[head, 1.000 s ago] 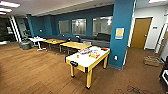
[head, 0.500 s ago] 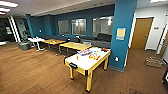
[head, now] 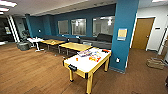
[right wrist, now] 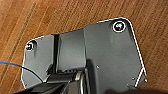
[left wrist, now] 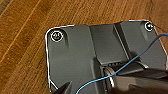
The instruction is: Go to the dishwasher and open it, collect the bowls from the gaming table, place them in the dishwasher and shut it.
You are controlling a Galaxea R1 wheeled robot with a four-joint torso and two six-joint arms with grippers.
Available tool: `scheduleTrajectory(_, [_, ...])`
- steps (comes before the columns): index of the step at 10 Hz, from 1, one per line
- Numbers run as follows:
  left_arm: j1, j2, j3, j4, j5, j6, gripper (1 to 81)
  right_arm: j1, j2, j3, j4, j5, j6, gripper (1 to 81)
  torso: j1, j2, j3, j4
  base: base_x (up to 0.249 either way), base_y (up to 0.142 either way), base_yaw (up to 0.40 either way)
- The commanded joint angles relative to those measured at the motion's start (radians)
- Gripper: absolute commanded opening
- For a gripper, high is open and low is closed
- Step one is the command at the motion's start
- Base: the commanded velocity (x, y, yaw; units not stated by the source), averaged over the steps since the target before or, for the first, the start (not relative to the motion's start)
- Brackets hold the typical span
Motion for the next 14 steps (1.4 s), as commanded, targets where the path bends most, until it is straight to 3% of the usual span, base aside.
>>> scheduleTrajectory(1, [-0.058,-0.004,-0.001,0.0,0.046,0.004,81.1,0.052,0.005,0.004,0.002,-0.045,-0.004,81.1,0.0,0.0,0.0,0.0,0.156,0.0,0.0])
scheduleTrajectory(5, [-0.058,-0.006,-0.001,-0.001,0.046,0.004,81.1,0.052,0.006,0.005,0.002,-0.045,-0.004,81.1,0.0,0.0,0.0,0.0,0.156,0.0,0.0])
scheduleTrajectory(14, [-0.058,-0.007,-0.001,-0.004,0.046,0.004,81.1,0.049,0.006,0.005,0.002,-0.045,-0.004,81.1,0.0,0.0,0.0,0.0,0.152,0.066,0.0])
